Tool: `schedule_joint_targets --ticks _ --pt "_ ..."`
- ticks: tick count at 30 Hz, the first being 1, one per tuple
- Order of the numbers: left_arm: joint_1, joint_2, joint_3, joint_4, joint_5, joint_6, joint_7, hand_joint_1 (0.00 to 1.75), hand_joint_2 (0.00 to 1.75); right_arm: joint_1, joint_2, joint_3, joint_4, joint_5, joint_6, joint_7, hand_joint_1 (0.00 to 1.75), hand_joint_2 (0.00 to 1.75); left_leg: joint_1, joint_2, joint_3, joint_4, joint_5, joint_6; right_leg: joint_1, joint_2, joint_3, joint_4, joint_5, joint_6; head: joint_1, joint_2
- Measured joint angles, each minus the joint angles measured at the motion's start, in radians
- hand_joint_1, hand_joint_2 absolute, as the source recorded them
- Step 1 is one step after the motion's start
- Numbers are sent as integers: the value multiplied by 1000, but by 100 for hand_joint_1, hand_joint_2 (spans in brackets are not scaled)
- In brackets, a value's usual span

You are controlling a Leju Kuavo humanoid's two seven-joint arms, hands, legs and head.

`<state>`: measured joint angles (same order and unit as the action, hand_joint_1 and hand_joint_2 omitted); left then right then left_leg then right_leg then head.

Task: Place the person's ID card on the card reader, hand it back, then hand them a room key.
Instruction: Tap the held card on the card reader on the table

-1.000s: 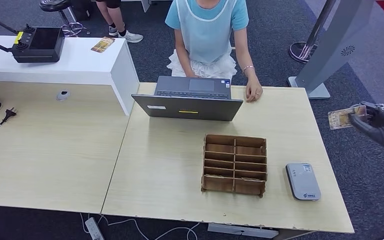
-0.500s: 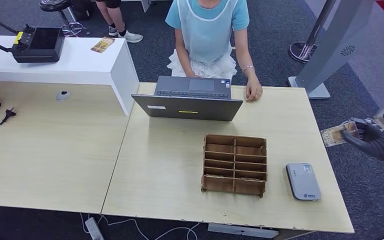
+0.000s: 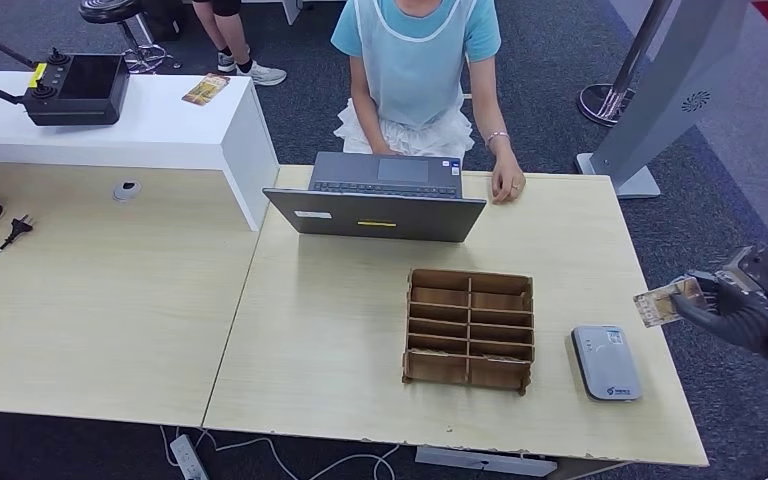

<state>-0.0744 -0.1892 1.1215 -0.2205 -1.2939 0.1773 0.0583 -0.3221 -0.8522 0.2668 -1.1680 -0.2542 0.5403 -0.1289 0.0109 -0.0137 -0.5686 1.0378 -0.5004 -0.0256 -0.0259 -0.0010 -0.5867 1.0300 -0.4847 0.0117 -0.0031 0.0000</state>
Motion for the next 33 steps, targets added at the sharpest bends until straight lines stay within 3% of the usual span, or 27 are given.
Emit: schedule_joint_targets --ticks 18,33 --pt "0 0 -1 0 -16 -1 5 0 0 52 4 24 -20 41 -19 3 175 175 0 0 0 0 0 0 0 0 0 0 0 0 0 0" --pt "-1 -2 -2 0 -18 -3 6 0 0 85 80 43 -8 130 -81 -1 175 175 0 0 0 0 0 0 0 0 0 0 0 0 0 0"
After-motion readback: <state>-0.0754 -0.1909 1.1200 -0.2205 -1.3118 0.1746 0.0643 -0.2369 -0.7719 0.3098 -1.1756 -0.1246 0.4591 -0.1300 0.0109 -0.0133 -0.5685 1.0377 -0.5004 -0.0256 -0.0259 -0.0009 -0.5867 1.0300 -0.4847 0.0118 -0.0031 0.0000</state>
